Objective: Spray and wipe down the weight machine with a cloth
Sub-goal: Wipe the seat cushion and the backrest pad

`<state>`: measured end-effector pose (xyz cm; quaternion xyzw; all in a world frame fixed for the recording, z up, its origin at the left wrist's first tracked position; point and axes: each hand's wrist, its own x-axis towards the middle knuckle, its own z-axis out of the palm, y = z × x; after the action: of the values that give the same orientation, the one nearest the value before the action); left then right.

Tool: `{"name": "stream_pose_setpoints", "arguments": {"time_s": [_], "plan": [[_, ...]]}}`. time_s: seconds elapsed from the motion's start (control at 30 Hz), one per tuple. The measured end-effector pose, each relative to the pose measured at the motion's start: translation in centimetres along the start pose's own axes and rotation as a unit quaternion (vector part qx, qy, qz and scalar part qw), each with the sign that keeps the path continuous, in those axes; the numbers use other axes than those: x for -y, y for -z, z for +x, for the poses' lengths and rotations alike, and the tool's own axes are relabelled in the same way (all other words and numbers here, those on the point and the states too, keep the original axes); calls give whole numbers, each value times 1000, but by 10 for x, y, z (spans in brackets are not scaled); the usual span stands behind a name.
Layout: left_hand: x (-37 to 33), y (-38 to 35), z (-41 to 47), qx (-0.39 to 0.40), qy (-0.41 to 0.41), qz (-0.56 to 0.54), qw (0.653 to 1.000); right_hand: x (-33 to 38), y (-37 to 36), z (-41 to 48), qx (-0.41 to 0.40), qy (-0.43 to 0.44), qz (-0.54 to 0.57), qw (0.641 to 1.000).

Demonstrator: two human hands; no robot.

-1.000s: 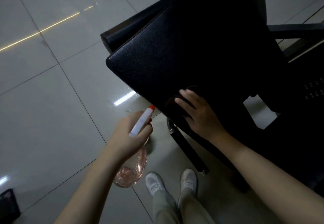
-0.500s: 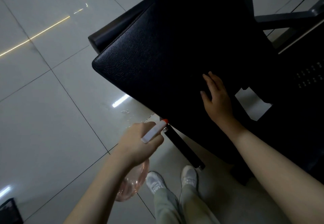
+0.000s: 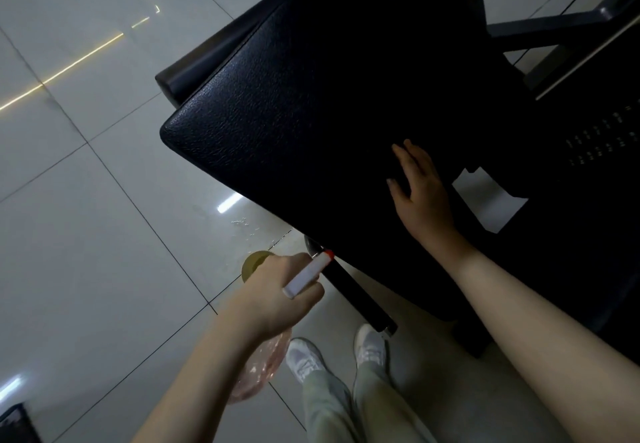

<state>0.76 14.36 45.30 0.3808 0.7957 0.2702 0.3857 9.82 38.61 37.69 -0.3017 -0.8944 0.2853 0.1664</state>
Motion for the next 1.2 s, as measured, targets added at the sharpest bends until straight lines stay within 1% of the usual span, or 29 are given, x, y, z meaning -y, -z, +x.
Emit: {"name": "stream_pose_setpoints", "arguments": {"time_s": [0.1,0.13,0.17,0.2,0.27,0.33,0.37,0.43,0.47,0.5,0.53,0.6,0.63,0.67,0.7,0.73,0.8,0.87,0.9,0.93,0.97,1.03,1.07,1.13,1.2], "plan": [[2,2,-3,-51,7,-57,997,37,-23,9,-85,-148,44,984],[3,3,-5,-65,18,-77,995,51,-33,12,-95,-163,37,981],[4,3,-6,-75,31,-92,992,63,-41,14,-92,-141,29,985],[5,4,-7,-81,43,-101,991,69,-49,14,-82,-91,21,992],[7,6,-7,-80,55,-104,990,68,-55,6,-30,41,-6,999],[5,8,-7,-73,61,-97,991,51,-48,-9,37,167,-43,984],[5,9,-8,-72,62,-91,991,39,-43,-16,64,214,-60,973],[4,11,-11,-71,67,-87,991,14,-29,-24,87,260,-91,957],[4,11,-13,-71,73,-92,990,6,-24,-26,78,257,-103,958],[5,11,-15,-70,81,-102,989,2,-21,-27,63,236,-106,964],[5,11,-17,-68,89,-114,987,6,-22,-28,39,192,-101,975],[6,10,-17,-68,99,-131,984,32,-32,-24,-26,49,-62,997],[6,9,-17,-72,101,-137,983,50,-41,-22,-50,-24,-33,998],[6,7,-16,-76,102,-140,982,67,-49,-20,-62,-70,-8,996],[7,6,-16,-79,102,-139,982,78,-56,-19,-64,-72,4,995],[7,5,-15,-80,99,-138,982,83,-61,-20,-53,-37,5,998],[9,3,-14,-80,93,-147,982,73,-63,-30,0,86,-24,996],[10,2,-12,-84,92,-165,978,52,-55,-47,51,202,-62,976],[10,2,-12,-87,90,-171,977,39,-50,-56,68,237,-78,966],[10,2,-12,-89,89,-174,977,26,-43,-65,77,249,-90,961],[9,2,-11,-91,87,-174,977,15,-36,-73,75,239,-96,963],[7,2,-10,-94,85,-173,977,-4,-25,-85,42,173,-96,979],[6,2,-10,-91,82,-171,978,-8,-24,-89,19,122,-93,988],[6,2,-10,-81,70,-160,981,5,-31,-91,-38,-7,-62,997],[9,0,-10,-74,74,-157,982,35,-51,-87,-100,-127,-21,987]]}}
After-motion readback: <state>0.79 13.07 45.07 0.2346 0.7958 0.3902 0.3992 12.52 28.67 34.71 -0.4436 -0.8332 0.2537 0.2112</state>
